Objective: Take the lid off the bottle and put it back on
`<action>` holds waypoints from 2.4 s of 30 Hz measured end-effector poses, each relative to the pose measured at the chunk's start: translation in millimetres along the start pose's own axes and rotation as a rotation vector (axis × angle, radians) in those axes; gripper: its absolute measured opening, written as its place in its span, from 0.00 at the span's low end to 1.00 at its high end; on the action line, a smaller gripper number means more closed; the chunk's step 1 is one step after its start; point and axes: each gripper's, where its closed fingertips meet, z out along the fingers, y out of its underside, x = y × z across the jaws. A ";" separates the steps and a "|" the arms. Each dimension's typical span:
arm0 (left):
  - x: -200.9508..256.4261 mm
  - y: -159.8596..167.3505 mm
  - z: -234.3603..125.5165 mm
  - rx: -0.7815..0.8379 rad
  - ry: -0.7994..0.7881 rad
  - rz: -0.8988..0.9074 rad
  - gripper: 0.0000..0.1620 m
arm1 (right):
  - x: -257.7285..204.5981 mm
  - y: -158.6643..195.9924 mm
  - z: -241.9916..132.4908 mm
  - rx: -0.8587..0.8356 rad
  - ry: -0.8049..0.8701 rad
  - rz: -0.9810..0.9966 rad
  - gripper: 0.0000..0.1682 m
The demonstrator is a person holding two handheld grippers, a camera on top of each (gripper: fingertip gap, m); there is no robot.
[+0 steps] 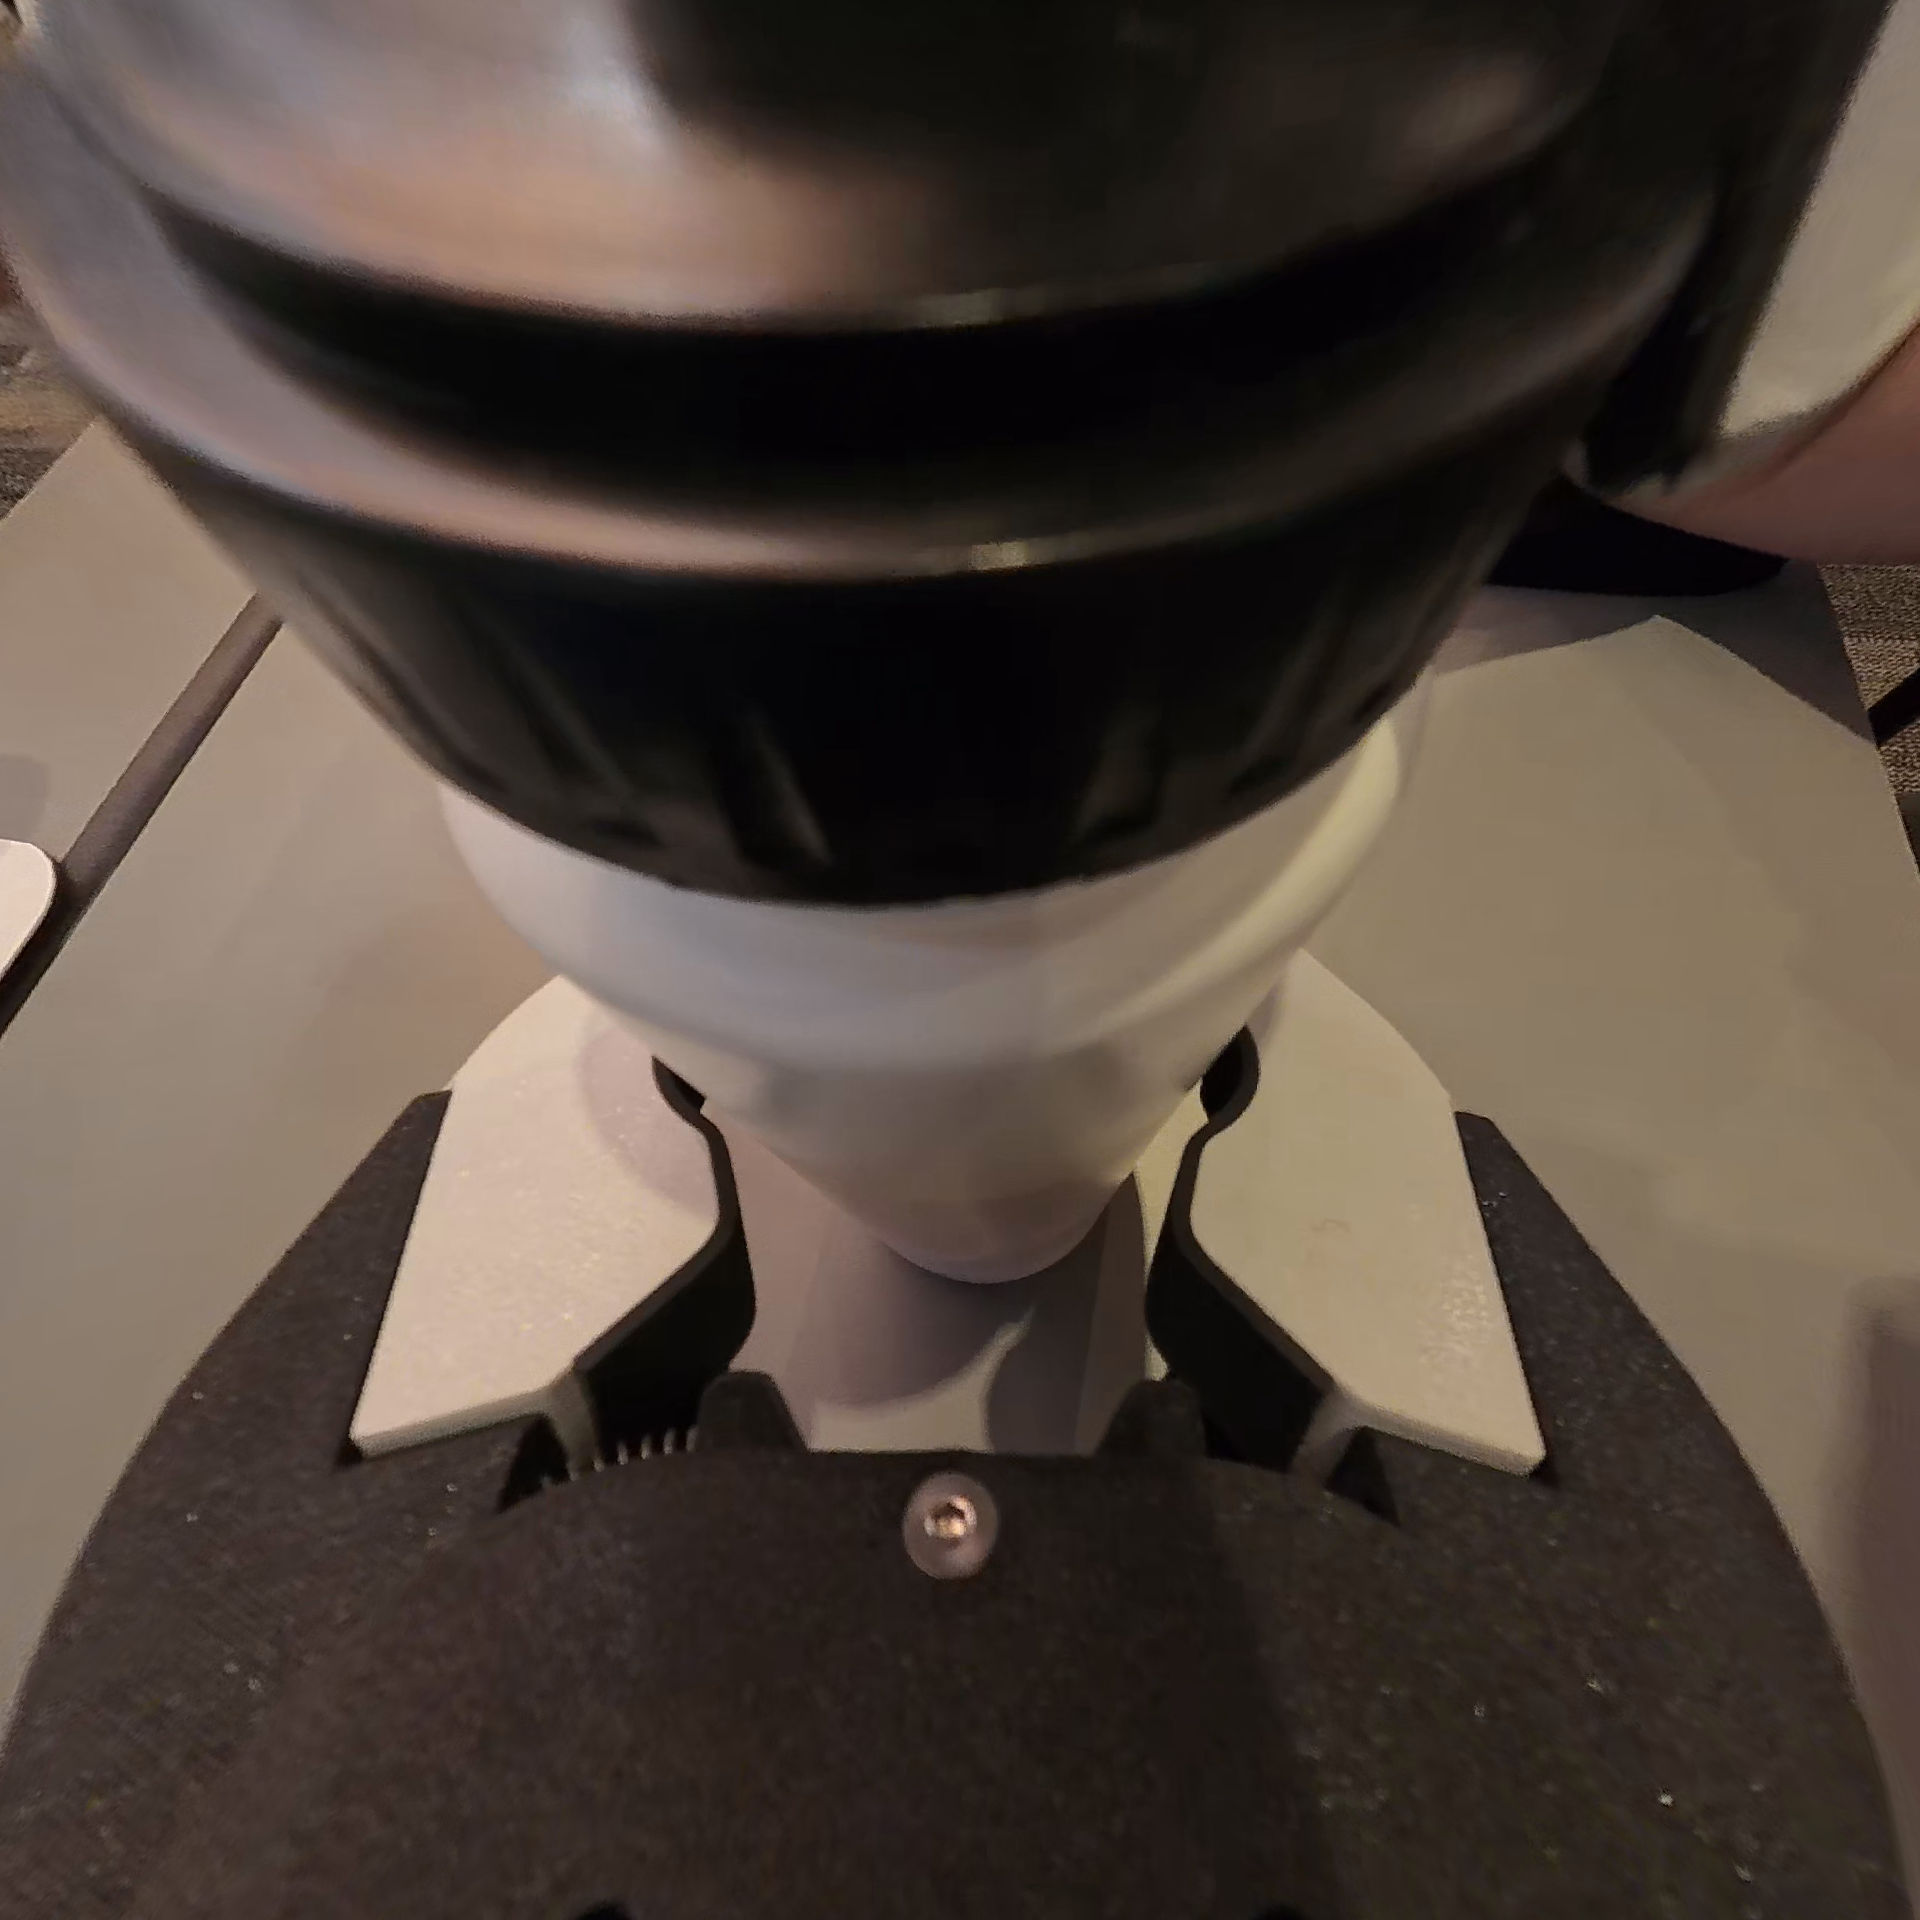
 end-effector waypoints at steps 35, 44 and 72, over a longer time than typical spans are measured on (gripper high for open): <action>-9.2 -0.7 1.8 0.017 -0.076 -0.060 0.59 | 6.4 -6.6 -10.5 0.007 0.113 -0.064 0.47; -3.9 -2.1 3.2 0.031 -0.028 -0.041 0.59 | 6.6 1.3 -2.3 0.073 -0.040 -0.026 0.46; -42.6 10.6 -11.0 -0.004 -0.227 -0.202 0.59 | 33.5 -5.0 17.2 0.092 0.263 0.140 0.43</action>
